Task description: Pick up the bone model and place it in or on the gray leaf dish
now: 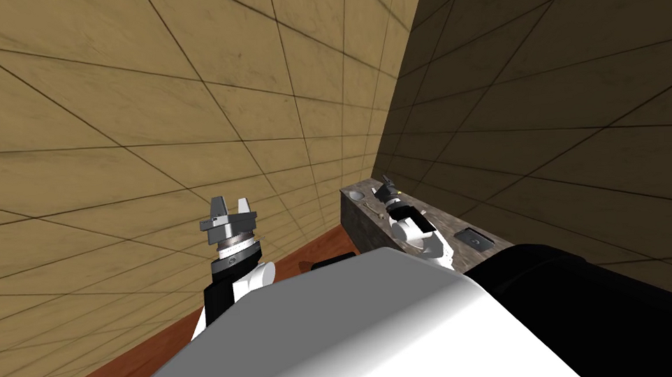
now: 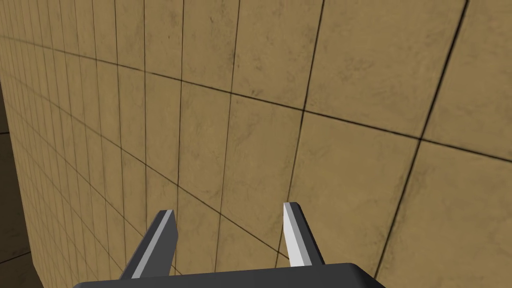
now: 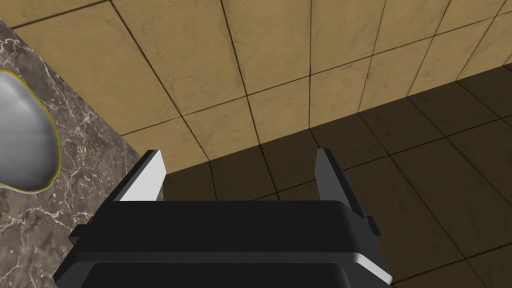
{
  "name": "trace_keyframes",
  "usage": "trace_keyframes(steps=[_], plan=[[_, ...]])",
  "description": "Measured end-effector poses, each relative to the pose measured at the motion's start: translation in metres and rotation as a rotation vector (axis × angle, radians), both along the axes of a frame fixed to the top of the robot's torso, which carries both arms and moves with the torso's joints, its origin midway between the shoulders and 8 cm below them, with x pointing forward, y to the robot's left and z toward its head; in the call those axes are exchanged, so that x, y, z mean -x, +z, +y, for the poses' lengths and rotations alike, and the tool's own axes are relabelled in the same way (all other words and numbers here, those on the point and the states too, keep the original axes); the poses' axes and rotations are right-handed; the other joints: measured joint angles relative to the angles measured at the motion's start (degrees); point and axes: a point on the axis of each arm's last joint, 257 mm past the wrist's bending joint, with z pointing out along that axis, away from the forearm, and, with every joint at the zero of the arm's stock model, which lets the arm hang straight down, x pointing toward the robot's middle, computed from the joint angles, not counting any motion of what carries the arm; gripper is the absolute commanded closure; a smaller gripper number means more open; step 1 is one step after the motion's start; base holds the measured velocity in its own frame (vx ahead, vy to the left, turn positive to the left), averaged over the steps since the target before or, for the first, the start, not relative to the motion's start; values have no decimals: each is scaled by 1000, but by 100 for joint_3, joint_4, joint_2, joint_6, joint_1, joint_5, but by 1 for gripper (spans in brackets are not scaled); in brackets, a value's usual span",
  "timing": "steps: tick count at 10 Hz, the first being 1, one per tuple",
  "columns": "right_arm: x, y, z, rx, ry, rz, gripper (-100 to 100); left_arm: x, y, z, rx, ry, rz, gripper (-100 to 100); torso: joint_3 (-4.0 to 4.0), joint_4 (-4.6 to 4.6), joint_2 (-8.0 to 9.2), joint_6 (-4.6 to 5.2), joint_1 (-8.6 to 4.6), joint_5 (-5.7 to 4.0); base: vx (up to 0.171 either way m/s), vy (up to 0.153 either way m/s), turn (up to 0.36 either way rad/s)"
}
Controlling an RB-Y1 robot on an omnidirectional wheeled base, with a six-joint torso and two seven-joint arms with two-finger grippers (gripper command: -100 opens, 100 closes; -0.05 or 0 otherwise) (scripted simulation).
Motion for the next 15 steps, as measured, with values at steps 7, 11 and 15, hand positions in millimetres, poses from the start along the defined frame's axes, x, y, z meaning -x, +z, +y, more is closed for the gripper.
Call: trace_keyframes(steps=[7, 11, 15], plan=[[-11, -41, -14, -114, 9, 172, -100, 0, 0, 0, 0, 0, 0, 0, 4, 1, 8, 0, -2, 0, 44, 22, -25], [-16, -66, -22, -195, 12, 272, -100, 0, 0, 0, 0, 0, 0, 0, 4, 2, 6, 1, -1, 0, 42, 19, -23], [-16, -88, -27, -253, 8, 363, -100, 0, 0, 0, 0, 0, 0, 0, 6, 2, 9, 1, -3, -1, 32, 14, -18]])
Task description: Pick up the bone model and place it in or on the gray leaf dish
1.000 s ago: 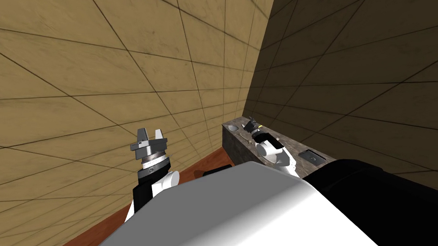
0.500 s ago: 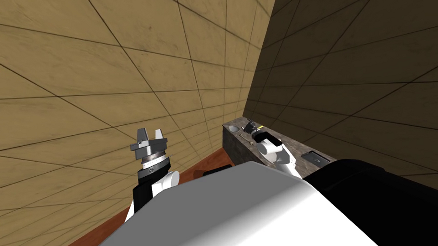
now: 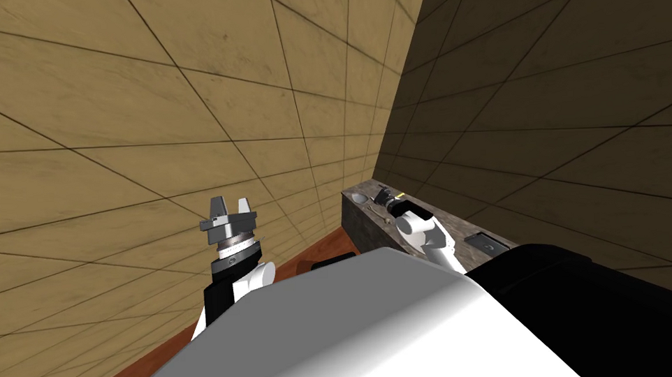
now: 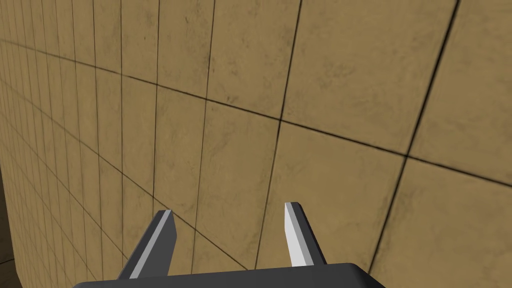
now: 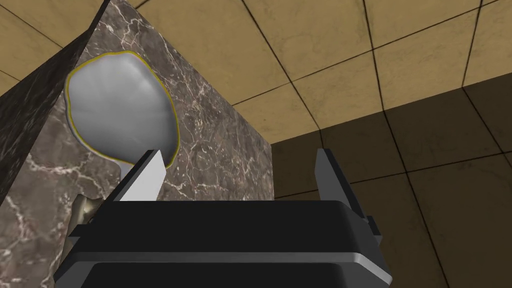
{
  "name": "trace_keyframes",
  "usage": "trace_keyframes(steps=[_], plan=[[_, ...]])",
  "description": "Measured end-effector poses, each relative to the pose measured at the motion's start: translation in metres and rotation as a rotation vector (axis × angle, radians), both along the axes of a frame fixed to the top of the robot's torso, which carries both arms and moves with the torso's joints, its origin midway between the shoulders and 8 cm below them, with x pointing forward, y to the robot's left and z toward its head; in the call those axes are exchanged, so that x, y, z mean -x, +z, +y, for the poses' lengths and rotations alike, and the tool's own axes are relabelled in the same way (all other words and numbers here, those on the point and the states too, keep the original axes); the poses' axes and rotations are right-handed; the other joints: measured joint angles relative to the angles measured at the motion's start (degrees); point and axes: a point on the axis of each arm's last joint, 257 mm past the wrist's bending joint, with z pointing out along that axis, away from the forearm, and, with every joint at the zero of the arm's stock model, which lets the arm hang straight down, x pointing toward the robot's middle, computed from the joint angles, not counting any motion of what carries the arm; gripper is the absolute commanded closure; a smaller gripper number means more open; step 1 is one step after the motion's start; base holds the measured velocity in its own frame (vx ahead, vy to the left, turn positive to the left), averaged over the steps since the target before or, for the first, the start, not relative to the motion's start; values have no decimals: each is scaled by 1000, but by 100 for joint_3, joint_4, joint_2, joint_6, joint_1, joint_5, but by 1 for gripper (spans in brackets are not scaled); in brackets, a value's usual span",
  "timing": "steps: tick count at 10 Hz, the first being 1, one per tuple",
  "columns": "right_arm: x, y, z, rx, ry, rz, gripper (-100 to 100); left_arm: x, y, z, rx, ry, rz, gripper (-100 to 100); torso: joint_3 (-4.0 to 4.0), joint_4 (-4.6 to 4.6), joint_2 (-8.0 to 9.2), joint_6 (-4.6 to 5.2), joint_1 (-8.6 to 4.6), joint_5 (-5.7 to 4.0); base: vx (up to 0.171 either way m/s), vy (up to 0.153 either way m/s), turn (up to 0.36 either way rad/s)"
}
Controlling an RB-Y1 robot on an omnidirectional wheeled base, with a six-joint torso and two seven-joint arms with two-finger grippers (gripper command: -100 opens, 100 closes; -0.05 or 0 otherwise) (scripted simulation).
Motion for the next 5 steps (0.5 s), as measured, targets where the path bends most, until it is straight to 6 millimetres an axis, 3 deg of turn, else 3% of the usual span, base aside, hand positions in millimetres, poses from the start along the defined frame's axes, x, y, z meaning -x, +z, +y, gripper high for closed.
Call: trace_keyframes(steps=[5], plan=[[1, -29, -6, -84, -11, 128, -100, 0, 0, 0, 0, 0, 0, 0, -1, -1, 0, -1, 1, 0, 41, 13, -23]])
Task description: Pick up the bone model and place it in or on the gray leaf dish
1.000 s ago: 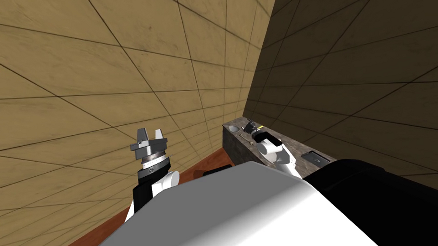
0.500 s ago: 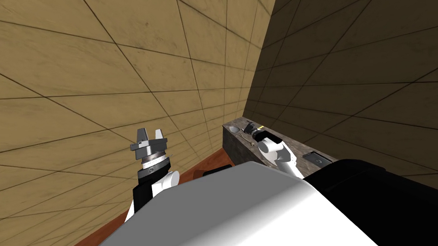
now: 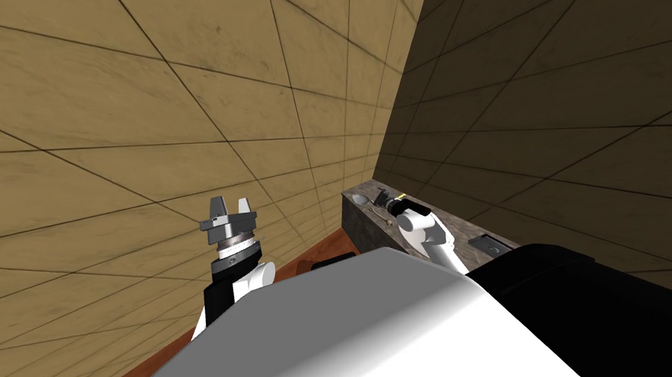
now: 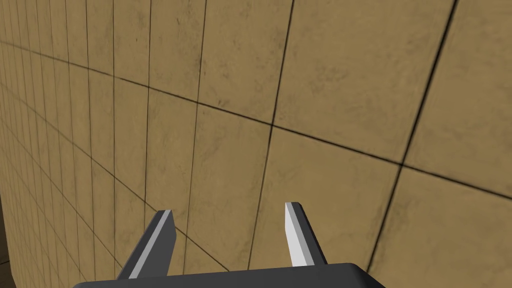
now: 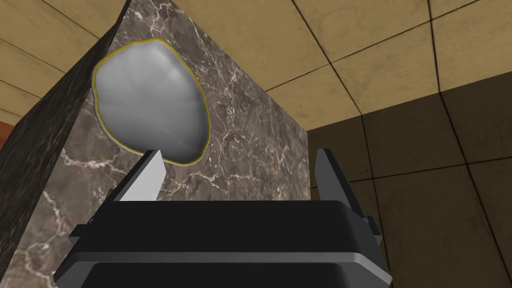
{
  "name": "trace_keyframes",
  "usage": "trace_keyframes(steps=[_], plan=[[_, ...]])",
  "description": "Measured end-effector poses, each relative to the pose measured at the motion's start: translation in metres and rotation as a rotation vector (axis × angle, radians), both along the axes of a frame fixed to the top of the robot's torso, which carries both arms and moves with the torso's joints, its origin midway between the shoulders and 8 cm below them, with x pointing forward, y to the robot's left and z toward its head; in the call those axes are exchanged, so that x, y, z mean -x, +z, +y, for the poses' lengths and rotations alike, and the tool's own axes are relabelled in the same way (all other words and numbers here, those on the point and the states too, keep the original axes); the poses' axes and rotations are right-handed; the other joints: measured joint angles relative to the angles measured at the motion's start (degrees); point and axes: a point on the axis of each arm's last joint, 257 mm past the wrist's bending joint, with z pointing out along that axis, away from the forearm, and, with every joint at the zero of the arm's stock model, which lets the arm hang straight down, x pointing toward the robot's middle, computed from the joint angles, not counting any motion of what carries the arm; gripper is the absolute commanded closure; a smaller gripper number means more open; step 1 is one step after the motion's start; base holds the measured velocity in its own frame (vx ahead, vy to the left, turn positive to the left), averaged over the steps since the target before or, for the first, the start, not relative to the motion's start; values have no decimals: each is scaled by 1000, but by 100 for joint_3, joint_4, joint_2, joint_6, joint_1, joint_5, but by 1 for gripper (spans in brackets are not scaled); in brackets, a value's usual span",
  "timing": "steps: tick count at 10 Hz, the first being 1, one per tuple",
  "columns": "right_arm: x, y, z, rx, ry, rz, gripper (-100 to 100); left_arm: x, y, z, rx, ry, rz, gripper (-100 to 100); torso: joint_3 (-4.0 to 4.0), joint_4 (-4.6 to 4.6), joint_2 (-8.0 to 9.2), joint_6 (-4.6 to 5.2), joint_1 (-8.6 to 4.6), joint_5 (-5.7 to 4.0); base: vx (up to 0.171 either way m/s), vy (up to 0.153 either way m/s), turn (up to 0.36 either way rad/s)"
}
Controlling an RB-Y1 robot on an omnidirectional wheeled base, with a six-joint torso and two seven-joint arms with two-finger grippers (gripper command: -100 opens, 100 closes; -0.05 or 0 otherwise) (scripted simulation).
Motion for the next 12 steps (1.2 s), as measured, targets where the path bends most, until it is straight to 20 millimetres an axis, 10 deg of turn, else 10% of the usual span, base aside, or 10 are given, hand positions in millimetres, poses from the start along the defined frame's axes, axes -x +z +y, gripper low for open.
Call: trace_keyframes(steps=[12], plan=[[22, -70, -11, -208, -53, 333, -100, 0, 0, 0, 0, 0, 0, 0, 1, 0, 2, 0, -6, -2, 37, 3, -23]])
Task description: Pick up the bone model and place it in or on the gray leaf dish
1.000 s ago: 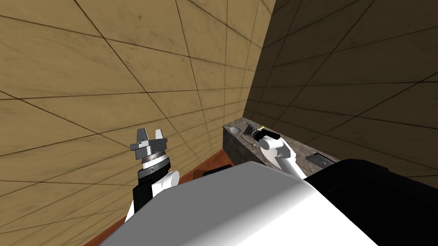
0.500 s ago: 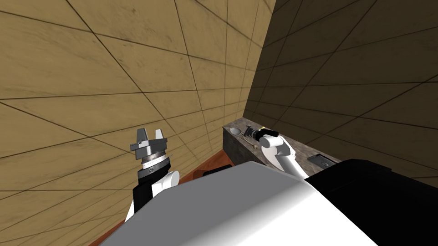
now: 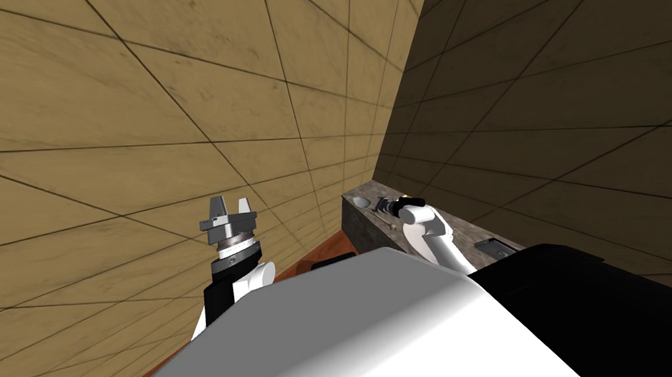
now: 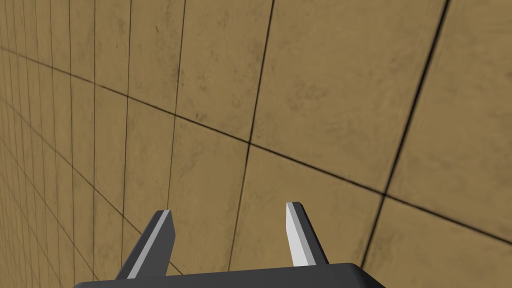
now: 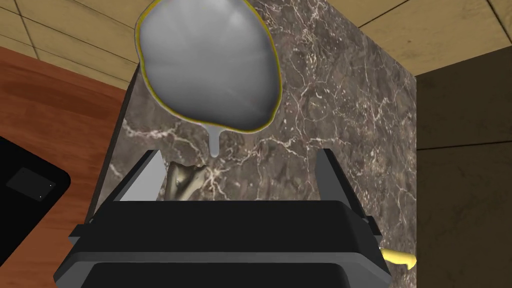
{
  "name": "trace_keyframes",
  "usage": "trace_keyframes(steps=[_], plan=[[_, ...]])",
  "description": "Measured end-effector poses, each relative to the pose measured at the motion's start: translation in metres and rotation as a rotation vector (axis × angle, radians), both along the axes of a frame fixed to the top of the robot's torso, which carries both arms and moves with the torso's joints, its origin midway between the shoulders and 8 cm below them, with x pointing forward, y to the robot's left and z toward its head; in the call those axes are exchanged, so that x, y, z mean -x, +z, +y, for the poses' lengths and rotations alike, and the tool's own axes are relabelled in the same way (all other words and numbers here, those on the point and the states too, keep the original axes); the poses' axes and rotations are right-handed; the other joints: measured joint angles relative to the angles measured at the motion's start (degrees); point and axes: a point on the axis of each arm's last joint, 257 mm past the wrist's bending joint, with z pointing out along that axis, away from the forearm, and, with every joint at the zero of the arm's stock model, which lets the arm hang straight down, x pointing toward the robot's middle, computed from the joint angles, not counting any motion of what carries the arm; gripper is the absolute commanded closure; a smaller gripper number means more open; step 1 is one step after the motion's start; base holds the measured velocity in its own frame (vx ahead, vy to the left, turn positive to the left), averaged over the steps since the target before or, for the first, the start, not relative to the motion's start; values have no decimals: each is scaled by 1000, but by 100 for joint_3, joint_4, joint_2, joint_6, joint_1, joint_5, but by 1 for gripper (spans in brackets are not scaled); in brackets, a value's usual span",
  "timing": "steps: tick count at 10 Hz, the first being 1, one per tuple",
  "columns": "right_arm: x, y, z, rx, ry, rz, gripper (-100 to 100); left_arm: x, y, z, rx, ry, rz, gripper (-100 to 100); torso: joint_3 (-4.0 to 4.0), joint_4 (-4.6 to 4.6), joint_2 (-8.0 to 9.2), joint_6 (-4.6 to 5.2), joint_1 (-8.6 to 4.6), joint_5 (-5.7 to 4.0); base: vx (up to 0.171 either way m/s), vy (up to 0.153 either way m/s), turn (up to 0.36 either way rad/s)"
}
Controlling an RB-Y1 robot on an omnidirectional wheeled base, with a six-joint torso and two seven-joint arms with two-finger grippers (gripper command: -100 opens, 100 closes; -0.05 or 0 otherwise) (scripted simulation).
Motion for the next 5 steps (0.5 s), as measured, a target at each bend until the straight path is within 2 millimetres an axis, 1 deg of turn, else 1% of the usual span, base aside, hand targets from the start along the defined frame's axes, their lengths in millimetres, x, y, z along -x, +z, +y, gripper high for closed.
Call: trace_keyframes(steps=[1, 5], plan=[[0, -4, -1, -21, -7, 27, -100, 0, 0, 0, 0, 0, 0, 0, -1, 0, -2, 1, -4, 0, 42, -4, -23], [16, -24, -3, -81, -31, 141, -100, 0, 0, 0, 0, 0, 0, 0, -2, -1, -3, 0, 3, 1, 31, 4, -18]])
